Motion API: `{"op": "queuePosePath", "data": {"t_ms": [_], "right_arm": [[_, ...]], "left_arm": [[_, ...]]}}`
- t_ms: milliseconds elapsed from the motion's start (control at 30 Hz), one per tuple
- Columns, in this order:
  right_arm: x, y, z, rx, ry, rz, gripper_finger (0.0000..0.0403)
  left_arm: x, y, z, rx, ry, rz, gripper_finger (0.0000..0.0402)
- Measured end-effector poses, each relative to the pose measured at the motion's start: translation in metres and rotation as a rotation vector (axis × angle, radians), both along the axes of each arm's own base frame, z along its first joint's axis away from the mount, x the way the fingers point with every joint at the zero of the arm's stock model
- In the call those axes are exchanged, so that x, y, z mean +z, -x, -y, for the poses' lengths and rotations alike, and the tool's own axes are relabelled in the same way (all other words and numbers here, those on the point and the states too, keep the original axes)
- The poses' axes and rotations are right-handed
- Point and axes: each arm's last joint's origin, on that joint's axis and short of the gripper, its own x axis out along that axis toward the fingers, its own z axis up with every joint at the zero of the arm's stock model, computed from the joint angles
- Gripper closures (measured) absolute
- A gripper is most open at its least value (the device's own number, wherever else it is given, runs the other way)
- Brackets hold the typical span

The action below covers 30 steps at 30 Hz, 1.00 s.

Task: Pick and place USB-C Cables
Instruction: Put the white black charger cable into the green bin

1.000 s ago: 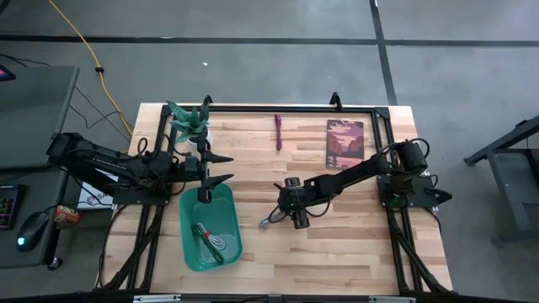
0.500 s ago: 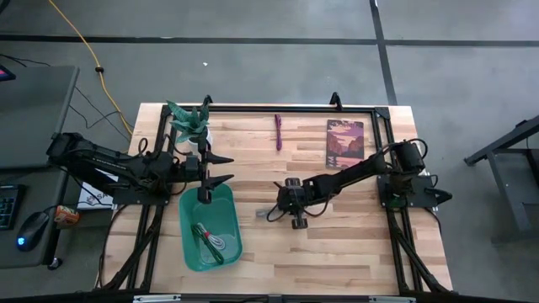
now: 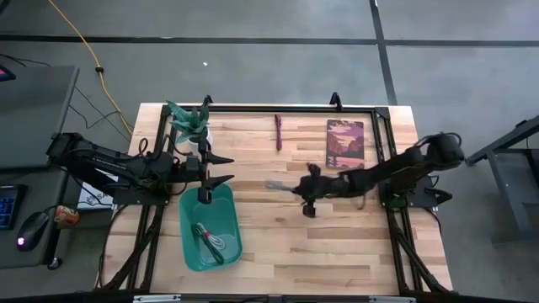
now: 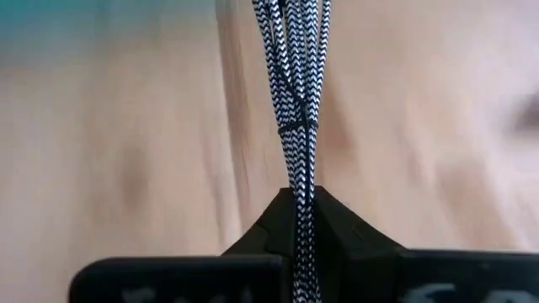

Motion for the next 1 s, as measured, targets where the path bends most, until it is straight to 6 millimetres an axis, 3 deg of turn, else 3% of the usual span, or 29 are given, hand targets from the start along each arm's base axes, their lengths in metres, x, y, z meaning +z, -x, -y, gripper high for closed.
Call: {"op": "queuePosePath", "data": {"t_ms": [100,233,633,767,1000], "right_arm": [[0.015,0.005,0.001,-0.005,-0.028,0.376,0.0400],[0.025,0.004,0.003,-0.009,0.027,0.590,0.0400],[0.066,-0.087,-0.007,0.126,0.165,0.739,0.0402],[0.074,-0.100,-0.009,0.144,0.184,0.723,0.0402],[0.082,-0.099,-0.009,0.144,0.227,0.742,0.0402]], "left_arm": [[0.001,0.000,0.000,0.001,0.001,0.008,0.0200],[0.001,0.000,0.000,0.000,0.013,0.015,0.0200],[-0.002,-0.012,-0.005,0.017,0.051,0.064,0.0200],[-0.001,-0.013,-0.004,-0.008,0.010,0.065,0.0199],[0.000,-0.013,0.004,-0.088,-0.052,0.058,0.0168]]}}
